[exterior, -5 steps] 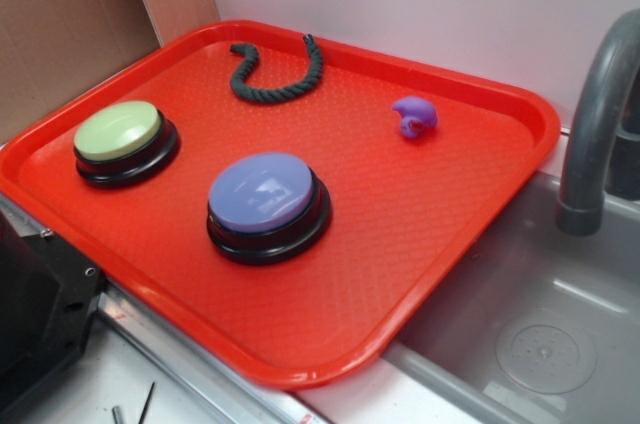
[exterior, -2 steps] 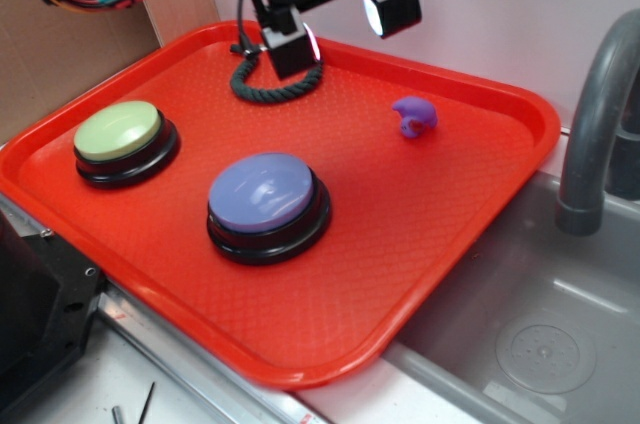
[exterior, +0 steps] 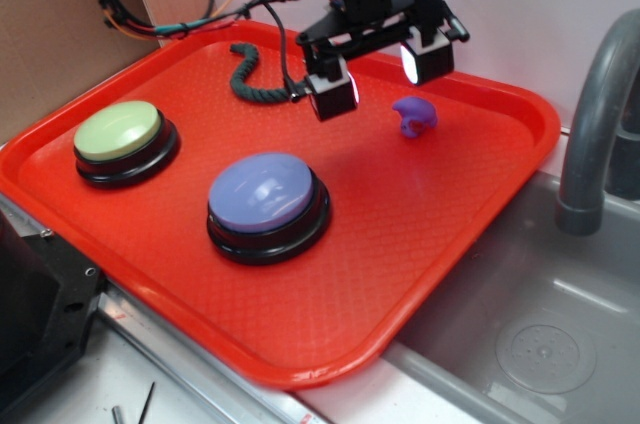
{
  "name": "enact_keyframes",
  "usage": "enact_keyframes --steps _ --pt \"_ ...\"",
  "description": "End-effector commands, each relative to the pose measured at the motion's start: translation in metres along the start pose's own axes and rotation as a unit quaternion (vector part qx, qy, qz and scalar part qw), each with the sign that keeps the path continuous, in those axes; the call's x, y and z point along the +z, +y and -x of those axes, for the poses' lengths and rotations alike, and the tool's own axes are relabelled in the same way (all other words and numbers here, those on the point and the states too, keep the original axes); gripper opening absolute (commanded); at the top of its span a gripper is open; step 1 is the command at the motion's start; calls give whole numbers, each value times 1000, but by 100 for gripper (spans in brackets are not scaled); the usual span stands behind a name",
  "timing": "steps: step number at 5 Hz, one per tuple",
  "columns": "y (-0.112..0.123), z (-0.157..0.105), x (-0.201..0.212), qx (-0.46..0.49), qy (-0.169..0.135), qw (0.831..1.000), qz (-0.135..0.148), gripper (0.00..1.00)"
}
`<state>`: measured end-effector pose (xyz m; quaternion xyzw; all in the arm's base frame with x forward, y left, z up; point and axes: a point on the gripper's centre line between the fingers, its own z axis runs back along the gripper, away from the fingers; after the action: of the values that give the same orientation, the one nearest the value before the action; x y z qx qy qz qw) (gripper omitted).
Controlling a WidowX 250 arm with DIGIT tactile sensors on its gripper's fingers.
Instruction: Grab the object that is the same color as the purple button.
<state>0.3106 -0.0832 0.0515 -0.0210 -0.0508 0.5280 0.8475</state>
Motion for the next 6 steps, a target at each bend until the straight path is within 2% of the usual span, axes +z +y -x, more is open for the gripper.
enact_keyframes --steps 1,2,3,4,6 --pt "-18 -11 -7 -1 -7 1000 15 100" --pt "-20 -14 -12 6 -9 1000 5 100" --pt "-19 -12 -17 3 -14 1000 6 0" --pt "-17 -9 -17 0 -16 1000 7 0" --pt "1 -9 31 -124 38 991 22 0"
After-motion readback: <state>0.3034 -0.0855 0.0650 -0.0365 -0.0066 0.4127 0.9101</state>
